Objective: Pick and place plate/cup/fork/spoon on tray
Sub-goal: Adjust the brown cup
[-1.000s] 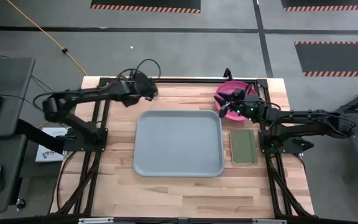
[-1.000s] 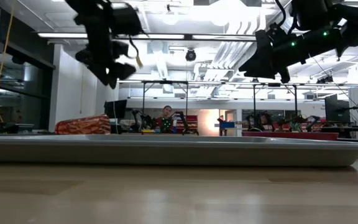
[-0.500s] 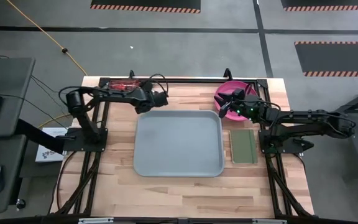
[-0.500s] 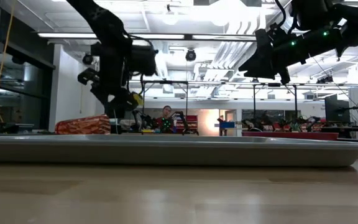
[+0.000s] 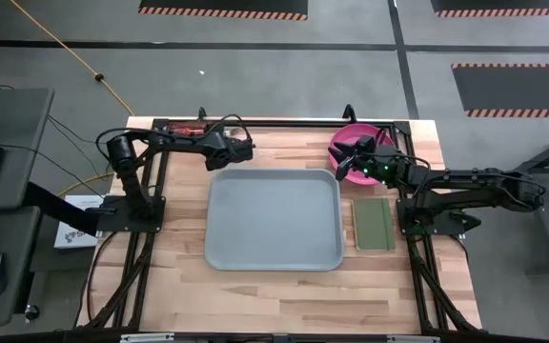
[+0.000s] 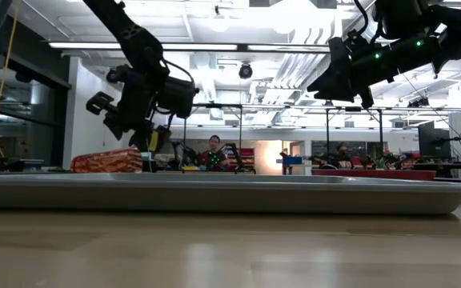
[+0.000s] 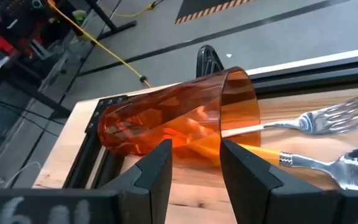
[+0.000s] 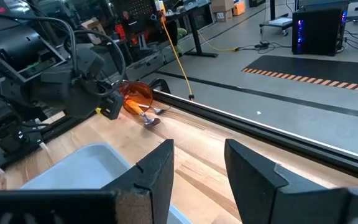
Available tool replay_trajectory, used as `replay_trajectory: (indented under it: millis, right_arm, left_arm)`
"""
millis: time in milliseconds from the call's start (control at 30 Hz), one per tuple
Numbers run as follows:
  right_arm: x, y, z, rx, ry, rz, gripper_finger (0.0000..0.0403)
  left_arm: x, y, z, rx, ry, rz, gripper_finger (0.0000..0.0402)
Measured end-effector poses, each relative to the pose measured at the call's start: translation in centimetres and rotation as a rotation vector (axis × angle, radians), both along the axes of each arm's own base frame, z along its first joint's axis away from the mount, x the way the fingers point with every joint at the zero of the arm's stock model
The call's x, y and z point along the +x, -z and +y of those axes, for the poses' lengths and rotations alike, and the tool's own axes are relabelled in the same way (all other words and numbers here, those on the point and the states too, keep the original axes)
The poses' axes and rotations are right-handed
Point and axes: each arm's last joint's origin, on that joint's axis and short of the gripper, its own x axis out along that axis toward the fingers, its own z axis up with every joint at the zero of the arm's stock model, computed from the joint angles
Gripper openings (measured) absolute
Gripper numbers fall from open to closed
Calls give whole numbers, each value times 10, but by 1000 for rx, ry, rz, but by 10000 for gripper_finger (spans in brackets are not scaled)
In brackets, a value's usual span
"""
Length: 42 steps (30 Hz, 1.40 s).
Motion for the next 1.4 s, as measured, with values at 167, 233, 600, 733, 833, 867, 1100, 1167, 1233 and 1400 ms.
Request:
replay_trajectory:
  millis: [167, 233, 600, 733, 833, 867, 1100, 1167, 1233, 1400]
  right_arm:
    - [0, 0, 0, 0, 0, -3, 135]
    - [0, 0, 0, 0, 0, -3, 135]
    - [0, 0, 0, -4, 10, -2, 135]
    - [0, 0, 0, 3, 12, -8, 135]
    - [0, 0, 0, 10, 13, -13, 135]
    - [0, 0, 0, 10, 14, -13, 135]
    - [0, 0, 0, 10, 14, -14, 135]
    - [0, -1, 0, 9, 14, -14, 135]
    - [0, -1, 0, 9, 14, -16, 135]
    - [0, -1, 0, 9, 14, -16, 135]
  left_arm:
    - [-3, 0, 5, -12, -23, -6, 123]
    - [-3, 0, 5, -11, -22, -6, 123]
    - [7, 1, 2, -16, 43, -31, 123]
    - [7, 1, 4, -16, 38, -41, 123]
    - [5, 1, 8, -15, 23, -43, 123]
    - [4, 1, 9, -16, 17, -42, 123]
    - [-1, 15, 21, -46, -23, -7, 123]
    - [-1, 17, 23, -51, -29, 1, 123]
    - [-2, 18, 24, -52, -32, 6, 123]
    - [-3, 18, 25, -50, -30, 18, 113]
